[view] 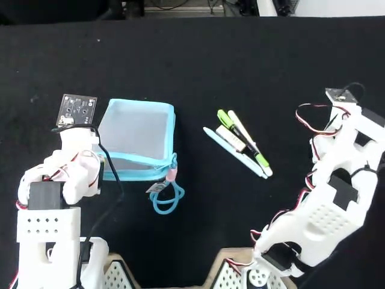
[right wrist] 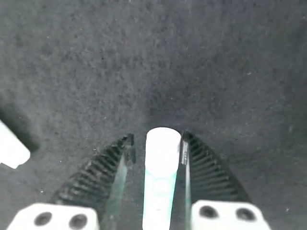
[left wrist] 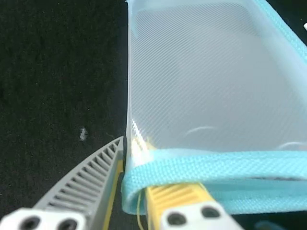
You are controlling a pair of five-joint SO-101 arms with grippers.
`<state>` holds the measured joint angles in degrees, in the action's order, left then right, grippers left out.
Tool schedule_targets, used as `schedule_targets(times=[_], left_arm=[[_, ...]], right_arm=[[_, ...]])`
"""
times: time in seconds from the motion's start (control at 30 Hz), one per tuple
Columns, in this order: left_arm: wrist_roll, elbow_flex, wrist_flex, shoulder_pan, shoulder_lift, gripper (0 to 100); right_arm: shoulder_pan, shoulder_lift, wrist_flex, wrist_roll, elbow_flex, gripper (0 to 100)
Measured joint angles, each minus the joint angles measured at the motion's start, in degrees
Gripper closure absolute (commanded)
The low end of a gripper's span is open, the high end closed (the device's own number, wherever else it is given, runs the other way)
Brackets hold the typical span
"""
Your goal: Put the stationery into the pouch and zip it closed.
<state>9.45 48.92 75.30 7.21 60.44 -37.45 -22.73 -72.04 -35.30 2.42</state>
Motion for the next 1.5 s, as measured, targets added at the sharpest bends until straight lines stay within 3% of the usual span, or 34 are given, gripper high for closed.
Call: schedule_targets(times=[0.53, 0.63, 0.9, 1.03, 1.23, 1.5], left_arm=[[0.0, 0.0, 0.0, 0.0, 0.0, 97], [0.0, 0.0, 0.0, 0.0, 0.0, 97], [0.0, 0.0, 0.0, 0.0, 0.0, 97], [0.0, 0.0, 0.0, 0.0, 0.0, 97], [0.0, 0.0, 0.0, 0.0, 0.0, 97], [0.0, 0.0, 0.0, 0.0, 0.0, 97]], right_arm=[[-0.8, -7.4, -0.4, 0.1, -4.3, 85.8], [-1.5, -8.7, -0.7, 0.1, -6.5, 97.9], [-3.3, -7.8, -6.5, 0.1, -10.2, 98.8], [-3.6, 0.1, -15.2, 0.1, -10.4, 98.8], [-2.1, 17.5, -18.7, 0.1, -5.5, 98.8], [9.1, 44.5, -16.9, 2.6, 11.1, 98.8]])
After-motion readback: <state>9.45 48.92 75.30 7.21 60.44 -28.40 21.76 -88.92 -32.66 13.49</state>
